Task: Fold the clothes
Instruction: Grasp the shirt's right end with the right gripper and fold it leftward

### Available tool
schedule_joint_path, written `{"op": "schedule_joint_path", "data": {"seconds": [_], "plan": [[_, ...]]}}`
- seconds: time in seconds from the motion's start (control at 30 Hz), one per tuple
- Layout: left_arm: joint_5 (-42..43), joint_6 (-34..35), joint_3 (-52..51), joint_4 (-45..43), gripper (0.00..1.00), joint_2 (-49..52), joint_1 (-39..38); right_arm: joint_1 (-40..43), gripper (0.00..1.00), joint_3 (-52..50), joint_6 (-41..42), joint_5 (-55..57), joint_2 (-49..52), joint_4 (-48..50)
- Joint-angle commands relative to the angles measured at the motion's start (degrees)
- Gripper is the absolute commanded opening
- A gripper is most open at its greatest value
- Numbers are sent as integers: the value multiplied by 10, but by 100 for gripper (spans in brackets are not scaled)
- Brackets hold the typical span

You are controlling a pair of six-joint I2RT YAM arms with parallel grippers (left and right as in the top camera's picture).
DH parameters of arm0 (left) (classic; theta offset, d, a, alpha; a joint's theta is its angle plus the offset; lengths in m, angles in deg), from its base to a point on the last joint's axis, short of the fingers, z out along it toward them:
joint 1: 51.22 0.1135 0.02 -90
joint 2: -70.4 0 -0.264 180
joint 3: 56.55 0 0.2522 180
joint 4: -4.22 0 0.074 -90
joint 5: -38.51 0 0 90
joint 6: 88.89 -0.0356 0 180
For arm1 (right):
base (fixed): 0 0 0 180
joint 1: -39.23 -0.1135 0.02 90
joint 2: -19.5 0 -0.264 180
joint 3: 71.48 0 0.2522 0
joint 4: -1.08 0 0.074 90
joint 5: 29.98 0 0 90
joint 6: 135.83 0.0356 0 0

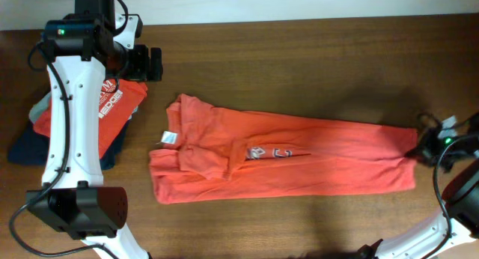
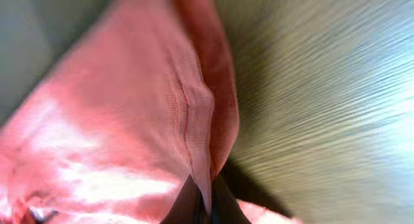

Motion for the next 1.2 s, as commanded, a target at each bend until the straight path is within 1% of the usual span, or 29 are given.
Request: {"op": "schedule_joint_path", "data": {"seconds": [0.0,0.13,0.3,0.47,0.67,0.9,1.1,1.17], "plan": [[4,-1,6,-1,99,-2,0,1,4,89,22,34,-69,-15],[4,-1,6,-1,99,-2,0,-16,4,145,21,35,-102,-53],[4,-1,6,-1,99,-2,0,-61,4,150,21,37,-129,-82],[4,-1,6,-1,99,-2,0,-129,4,150,21,37,-131,-124],[4,-1,6,-1,99,-2,0,-239,4,149,22,47,-131,-154],[4,-1,6,-1,99,-2,0,-388,4,125,34,57,-130,-151],[4,-1,6,-1,99,-2,0,-493,4,52,91,70,-126,-103],[4,-1,6,-1,99,-2,0,-526,4,21,97,61,-124,-79]]}}
